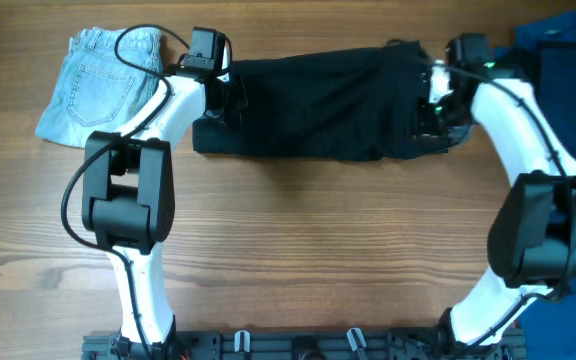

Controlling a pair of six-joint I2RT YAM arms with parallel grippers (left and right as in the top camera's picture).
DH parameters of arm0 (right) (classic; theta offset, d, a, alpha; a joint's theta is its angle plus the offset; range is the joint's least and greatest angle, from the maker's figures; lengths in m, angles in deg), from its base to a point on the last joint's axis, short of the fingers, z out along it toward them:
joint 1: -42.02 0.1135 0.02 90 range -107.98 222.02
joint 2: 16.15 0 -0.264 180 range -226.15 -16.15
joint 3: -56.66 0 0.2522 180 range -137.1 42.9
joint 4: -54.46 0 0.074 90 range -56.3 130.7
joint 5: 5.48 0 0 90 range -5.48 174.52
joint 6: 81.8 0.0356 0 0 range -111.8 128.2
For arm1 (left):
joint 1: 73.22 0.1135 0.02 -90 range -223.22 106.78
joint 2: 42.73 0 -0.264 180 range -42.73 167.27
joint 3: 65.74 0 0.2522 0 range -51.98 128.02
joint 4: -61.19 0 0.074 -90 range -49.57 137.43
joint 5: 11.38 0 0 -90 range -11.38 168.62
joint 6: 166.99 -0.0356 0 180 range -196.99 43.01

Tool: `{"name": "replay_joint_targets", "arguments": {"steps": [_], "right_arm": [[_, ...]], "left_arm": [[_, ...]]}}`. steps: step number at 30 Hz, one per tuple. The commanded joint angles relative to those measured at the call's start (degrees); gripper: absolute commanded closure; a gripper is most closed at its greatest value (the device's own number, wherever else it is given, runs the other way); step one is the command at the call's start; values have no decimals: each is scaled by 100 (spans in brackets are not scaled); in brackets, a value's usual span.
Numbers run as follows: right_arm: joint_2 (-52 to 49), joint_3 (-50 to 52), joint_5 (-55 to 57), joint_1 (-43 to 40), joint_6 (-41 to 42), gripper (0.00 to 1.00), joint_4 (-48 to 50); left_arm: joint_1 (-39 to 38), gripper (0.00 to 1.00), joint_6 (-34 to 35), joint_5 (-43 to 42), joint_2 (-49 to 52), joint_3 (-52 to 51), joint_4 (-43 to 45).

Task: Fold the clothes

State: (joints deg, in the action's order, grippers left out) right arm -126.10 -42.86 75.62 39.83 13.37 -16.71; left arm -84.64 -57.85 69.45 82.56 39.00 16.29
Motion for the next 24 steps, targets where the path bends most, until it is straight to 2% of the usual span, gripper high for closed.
{"name": "replay_joint_targets", "arguments": {"steps": [1,3,5,6,7,9,10,12,15,19,22,23,24], "right_arm": [[-26,-354,118,-616,-529,26,-157],[-44,-348,-98,-879,-1198,23,-94],[-44,-334,-162,-914,-1565,27,107],[-44,-304,-162,-914,-1661,30,214],[-50,-243,-197,-914,-1886,39,380],[-55,-116,-590,-914,-2354,44,603],[-55,-63,-597,-914,-2382,42,691],[-61,166,-573,-914,-2470,30,859],[-219,391,-667,-914,-2470,28,1115],[-531,400,-1045,-914,-2465,41,1027],[-634,479,-1047,-914,-2463,48,1016],[-632,476,-1051,-911,-2457,52,1023],[-634,479,-1049,-914,-2450,61,1003]], "left_arm": [[24,94,-94,-85,-4,0,-131],[24,95,-94,-87,-17,2,-192],[24,96,-94,-87,-96,2,-282],[24,95,-94,-87,-149,2,-343],[24,96,-92,-85,-238,2,-468],[24,96,-70,-85,-428,2,-713],[24,96,-68,-85,-509,2,-804],[28,96,85,-72,-774,2,-1165],[35,88,435,-17,-839,2,-1504],[46,85,638,431,-833,0,-2092],[96,82,682,966,-828,-2,-2549],[96,82,684,1143,-828,-2,-2546],[103,82,684,1189,-828,-7,-2546]]}}
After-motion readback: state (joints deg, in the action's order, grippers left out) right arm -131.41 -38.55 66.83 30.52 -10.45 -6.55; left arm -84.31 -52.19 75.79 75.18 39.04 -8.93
